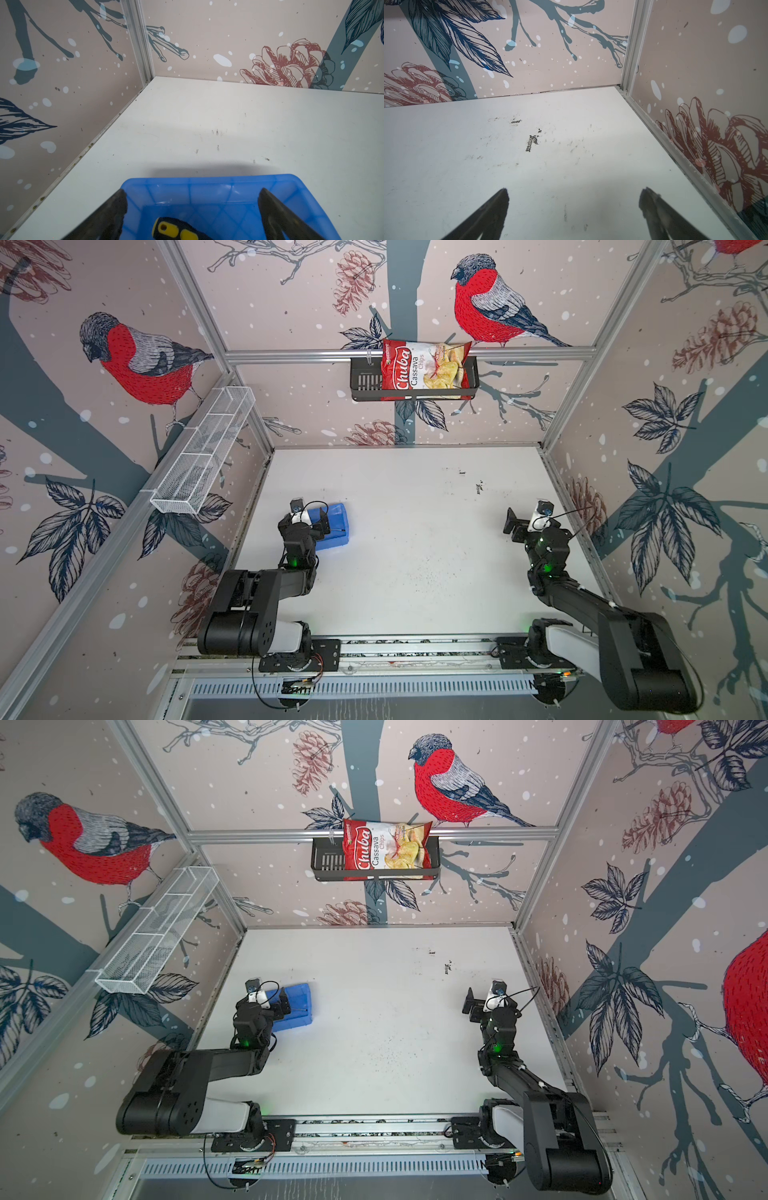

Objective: Put the screwdriver in the bin

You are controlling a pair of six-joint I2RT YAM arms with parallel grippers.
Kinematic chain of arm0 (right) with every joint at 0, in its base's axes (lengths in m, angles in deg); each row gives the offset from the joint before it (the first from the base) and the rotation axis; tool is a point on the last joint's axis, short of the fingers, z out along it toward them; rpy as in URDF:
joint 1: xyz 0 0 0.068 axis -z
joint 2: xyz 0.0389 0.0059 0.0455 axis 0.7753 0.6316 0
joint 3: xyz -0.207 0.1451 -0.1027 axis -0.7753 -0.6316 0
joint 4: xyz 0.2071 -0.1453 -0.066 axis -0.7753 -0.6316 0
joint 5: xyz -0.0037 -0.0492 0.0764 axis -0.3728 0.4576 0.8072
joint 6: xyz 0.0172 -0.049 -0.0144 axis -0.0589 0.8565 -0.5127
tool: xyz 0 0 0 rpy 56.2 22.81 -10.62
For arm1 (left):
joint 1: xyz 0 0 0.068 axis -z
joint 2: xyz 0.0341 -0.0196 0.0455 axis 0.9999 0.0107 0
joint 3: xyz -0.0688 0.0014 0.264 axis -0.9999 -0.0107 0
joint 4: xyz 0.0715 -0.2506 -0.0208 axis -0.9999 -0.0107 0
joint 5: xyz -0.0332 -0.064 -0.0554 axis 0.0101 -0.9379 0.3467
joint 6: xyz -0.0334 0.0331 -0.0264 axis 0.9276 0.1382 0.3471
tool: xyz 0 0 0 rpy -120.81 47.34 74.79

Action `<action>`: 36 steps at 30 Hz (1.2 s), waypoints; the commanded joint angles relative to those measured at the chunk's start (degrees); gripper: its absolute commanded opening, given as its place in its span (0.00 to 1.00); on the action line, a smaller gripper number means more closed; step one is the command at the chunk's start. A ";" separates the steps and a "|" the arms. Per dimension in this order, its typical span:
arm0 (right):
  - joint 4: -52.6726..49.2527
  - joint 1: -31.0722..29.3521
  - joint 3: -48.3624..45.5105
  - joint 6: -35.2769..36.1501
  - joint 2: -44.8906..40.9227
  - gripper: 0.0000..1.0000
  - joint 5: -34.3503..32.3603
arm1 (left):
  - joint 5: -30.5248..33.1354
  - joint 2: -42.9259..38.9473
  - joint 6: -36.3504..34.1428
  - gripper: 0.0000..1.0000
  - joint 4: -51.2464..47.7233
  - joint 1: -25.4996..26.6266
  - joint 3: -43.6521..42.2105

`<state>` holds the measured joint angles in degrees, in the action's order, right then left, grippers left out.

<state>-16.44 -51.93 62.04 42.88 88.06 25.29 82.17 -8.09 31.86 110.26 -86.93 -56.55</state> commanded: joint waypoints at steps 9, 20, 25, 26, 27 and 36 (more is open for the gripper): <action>19.01 4.37 -1.13 -5.93 10.50 1.00 3.69 | -3.23 6.89 -1.92 0.97 14.62 -0.08 -1.30; 21.84 2.21 2.63 -3.40 21.21 1.00 3.49 | -3.20 7.75 -1.74 0.97 16.32 -0.25 -1.39; 20.15 1.89 3.09 -3.42 20.77 1.00 2.65 | -3.21 7.76 -1.74 0.97 16.28 -0.26 -1.38; 19.24 1.93 3.31 -3.51 20.53 1.00 2.53 | -3.25 7.76 -1.78 0.97 16.28 -0.25 -1.38; 19.97 1.85 3.15 -3.43 20.76 1.00 2.60 | -3.21 7.76 -1.74 0.97 16.28 -0.25 -1.34; 19.63 1.81 3.23 -3.50 20.68 0.99 2.48 | -3.33 7.84 -1.91 0.97 16.63 -0.15 -1.42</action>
<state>3.16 -50.05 65.01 38.93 108.86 28.46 78.96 -0.28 31.01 122.96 -87.04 -57.93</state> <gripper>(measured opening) 0.996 0.971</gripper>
